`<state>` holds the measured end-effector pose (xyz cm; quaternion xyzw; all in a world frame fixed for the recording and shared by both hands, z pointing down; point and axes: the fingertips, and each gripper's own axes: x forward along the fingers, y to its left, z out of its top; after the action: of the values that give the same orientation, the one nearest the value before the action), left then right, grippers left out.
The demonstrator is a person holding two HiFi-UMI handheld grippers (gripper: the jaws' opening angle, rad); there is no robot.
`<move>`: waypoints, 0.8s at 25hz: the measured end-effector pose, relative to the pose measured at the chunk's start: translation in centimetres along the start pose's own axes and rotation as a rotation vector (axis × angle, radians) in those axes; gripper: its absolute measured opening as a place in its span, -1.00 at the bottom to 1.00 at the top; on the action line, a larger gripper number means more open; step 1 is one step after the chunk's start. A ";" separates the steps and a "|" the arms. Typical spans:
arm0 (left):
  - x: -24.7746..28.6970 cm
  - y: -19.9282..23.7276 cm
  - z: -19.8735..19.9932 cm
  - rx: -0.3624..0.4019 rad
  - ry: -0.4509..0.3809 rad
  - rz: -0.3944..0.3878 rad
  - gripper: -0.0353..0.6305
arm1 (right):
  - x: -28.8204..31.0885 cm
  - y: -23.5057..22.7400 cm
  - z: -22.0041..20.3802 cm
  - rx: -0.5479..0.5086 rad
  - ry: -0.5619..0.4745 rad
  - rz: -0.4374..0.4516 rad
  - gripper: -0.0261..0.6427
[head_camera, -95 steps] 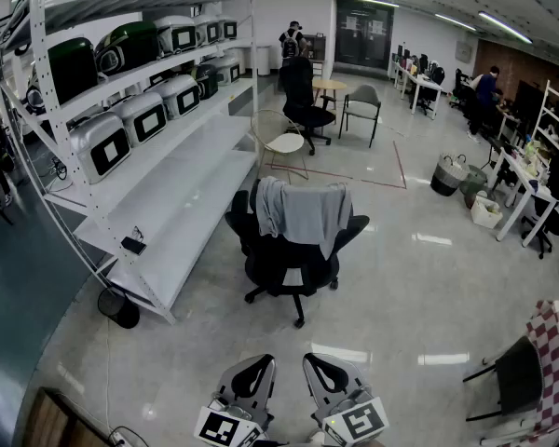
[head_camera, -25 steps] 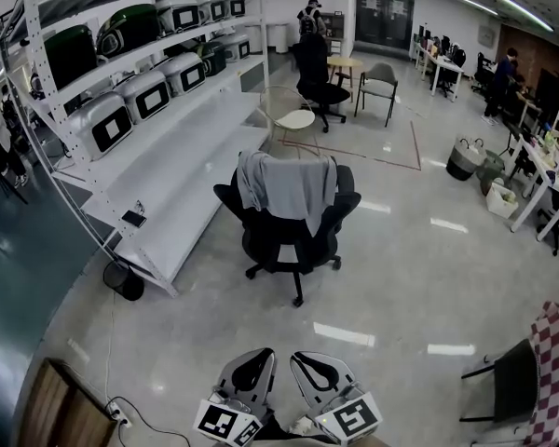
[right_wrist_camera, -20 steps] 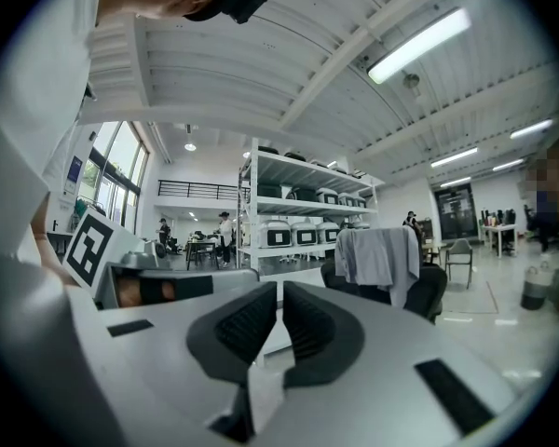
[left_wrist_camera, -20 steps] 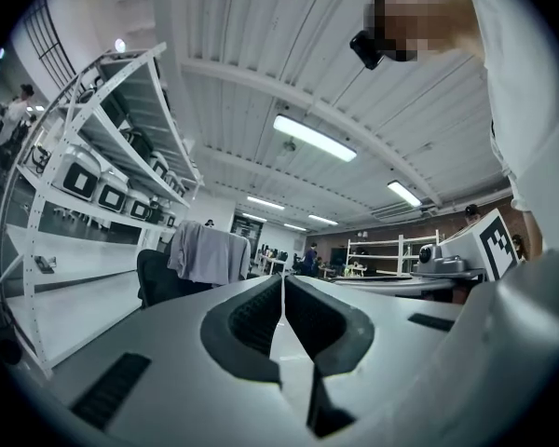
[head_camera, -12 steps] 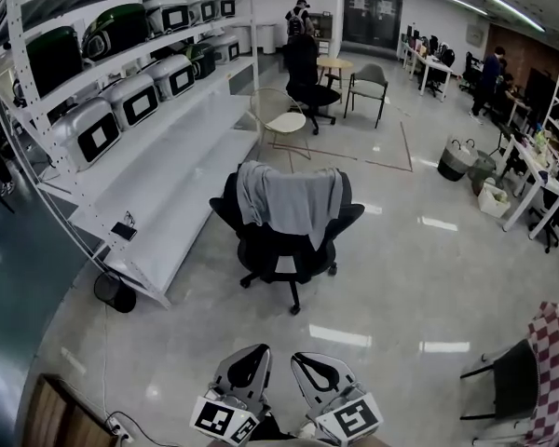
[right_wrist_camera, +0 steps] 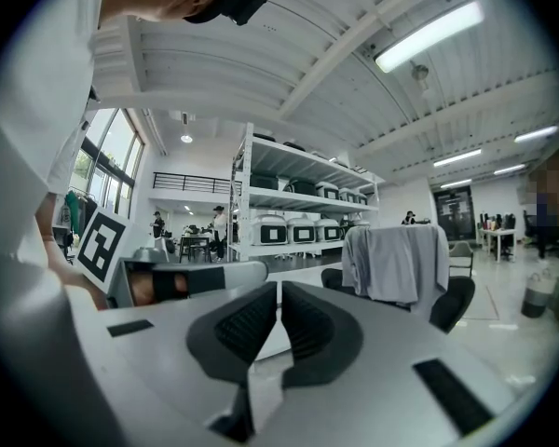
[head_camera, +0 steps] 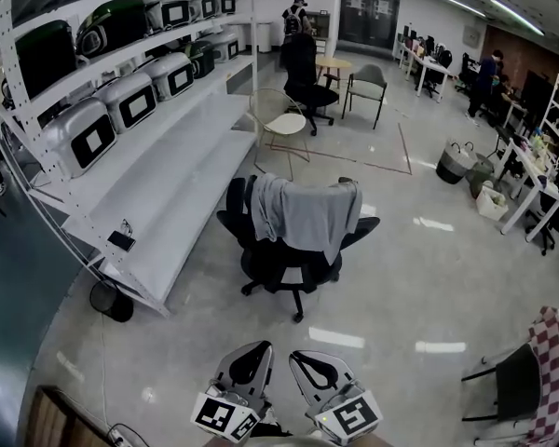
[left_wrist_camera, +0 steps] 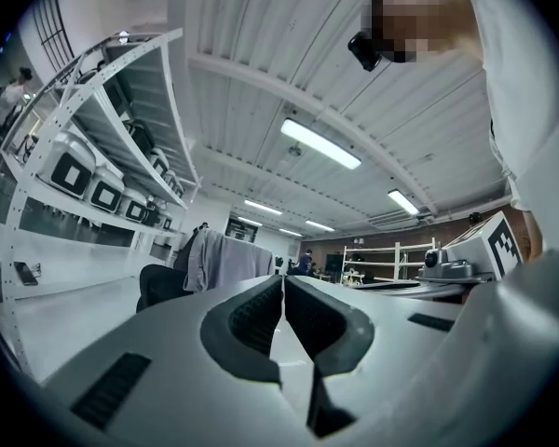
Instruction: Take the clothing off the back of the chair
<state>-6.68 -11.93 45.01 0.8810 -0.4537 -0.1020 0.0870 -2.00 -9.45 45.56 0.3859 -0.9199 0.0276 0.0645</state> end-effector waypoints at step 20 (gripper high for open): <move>3.7 5.2 1.1 -0.031 -0.027 -0.074 -0.84 | 5.5 -2.2 0.7 0.009 0.001 -0.095 -0.86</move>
<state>-8.97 -18.03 44.86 0.8943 -0.4203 -0.1239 0.0909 -4.28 -14.97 45.62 0.4296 -0.9002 0.0287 0.0646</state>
